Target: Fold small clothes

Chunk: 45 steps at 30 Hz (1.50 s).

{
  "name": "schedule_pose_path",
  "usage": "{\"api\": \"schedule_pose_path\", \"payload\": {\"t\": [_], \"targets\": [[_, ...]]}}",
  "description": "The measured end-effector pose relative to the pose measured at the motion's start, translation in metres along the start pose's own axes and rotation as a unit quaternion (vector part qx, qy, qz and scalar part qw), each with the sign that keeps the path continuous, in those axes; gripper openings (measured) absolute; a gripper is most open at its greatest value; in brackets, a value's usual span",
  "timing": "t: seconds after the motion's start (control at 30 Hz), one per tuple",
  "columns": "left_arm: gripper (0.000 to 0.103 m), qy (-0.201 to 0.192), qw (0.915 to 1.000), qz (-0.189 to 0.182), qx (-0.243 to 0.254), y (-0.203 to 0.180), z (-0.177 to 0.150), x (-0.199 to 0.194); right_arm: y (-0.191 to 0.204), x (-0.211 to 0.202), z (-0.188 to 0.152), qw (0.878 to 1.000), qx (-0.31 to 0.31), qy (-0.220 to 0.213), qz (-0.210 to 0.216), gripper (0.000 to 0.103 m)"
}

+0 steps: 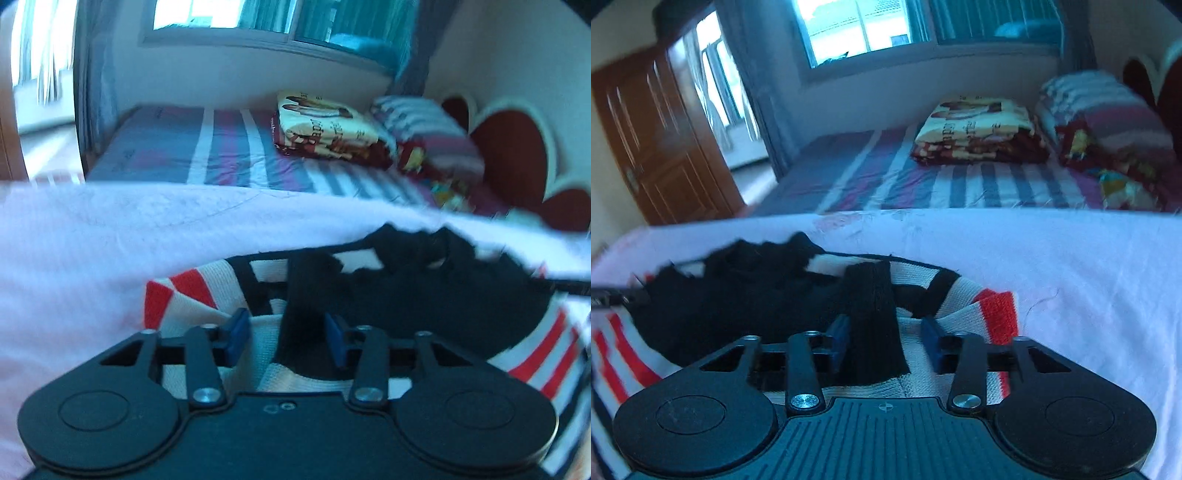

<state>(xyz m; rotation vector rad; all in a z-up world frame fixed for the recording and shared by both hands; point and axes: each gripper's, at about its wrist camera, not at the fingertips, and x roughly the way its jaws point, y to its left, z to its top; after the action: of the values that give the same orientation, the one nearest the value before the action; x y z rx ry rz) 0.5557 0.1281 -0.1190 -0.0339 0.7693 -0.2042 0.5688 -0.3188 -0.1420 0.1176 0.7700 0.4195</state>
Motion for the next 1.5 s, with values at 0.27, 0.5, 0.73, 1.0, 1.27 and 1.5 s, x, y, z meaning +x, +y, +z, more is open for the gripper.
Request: {"api": "schedule_pose_path", "payload": {"t": [0.27, 0.5, 0.73, 1.0, 1.27, 1.5], "targets": [[0.003, -0.122, 0.9912, 0.045, -0.027, -0.008, -0.016, -0.031, 0.009, -0.009, -0.011, 0.994, -0.008, -0.091, -0.055, 0.003], [0.004, -0.046, 0.9918, 0.116, -0.029, -0.009, -0.012, 0.011, -0.001, 0.025, -0.009, 0.994, 0.002, -0.025, -0.105, 0.003], [0.052, -0.047, 0.9885, 0.140, -0.032, -0.013, -0.002, 0.004, 0.010, 0.000, -0.005, 0.991, -0.012, -0.068, -0.118, 0.052], [0.056, -0.080, 0.9941, 0.072, 0.014, -0.099, 0.005, 0.006, 0.097, 0.027, 0.007, 0.996, -0.087, -0.021, -0.014, 0.025], [0.062, -0.048, 0.9933, 0.091, 0.053, -0.096, -0.010, 0.031, 0.095, 0.052, -0.012, 0.991, -0.128, 0.013, -0.017, 0.025], [0.063, -0.046, 0.9908, 0.116, 0.050, -0.054, -0.011, 0.022, 0.028, 0.039, -0.012, 0.995, -0.051, -0.002, -0.088, 0.025]]}}
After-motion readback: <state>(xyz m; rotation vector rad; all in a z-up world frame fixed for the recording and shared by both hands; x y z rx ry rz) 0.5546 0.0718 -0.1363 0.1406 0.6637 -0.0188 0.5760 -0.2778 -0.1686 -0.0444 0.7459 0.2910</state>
